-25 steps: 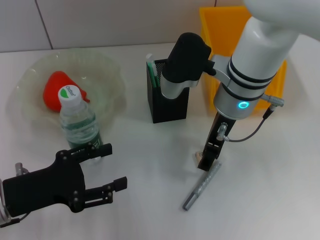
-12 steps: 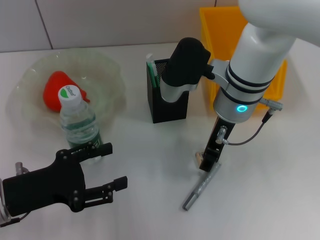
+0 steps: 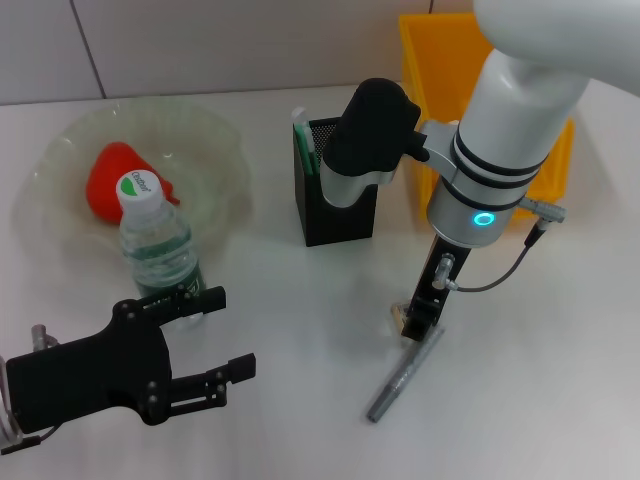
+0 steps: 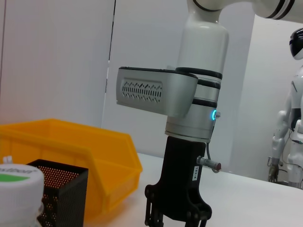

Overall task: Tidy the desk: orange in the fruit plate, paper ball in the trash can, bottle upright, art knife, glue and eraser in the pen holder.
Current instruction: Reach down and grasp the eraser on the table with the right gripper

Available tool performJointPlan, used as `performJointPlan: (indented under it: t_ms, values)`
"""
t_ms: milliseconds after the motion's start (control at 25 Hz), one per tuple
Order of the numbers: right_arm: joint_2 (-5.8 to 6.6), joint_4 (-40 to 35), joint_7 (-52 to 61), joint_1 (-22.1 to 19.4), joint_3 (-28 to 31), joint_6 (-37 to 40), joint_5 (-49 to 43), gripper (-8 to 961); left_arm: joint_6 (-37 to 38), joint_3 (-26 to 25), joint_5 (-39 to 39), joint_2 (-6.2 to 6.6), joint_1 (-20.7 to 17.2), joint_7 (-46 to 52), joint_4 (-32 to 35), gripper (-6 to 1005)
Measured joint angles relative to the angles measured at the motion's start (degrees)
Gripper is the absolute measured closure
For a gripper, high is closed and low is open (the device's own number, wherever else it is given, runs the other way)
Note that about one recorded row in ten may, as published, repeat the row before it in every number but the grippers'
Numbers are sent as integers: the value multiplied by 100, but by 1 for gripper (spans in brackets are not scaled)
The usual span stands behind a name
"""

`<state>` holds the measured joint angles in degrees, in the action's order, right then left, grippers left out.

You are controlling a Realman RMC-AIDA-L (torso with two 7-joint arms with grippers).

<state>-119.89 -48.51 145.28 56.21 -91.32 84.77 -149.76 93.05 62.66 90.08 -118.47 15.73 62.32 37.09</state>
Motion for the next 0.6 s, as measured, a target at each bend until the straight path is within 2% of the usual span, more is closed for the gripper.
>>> performJointPlan:
  t_ms: [600]
  values:
    - [0, 107, -5, 22, 0, -93, -1, 460, -16, 10, 0, 0, 0, 0, 0, 186]
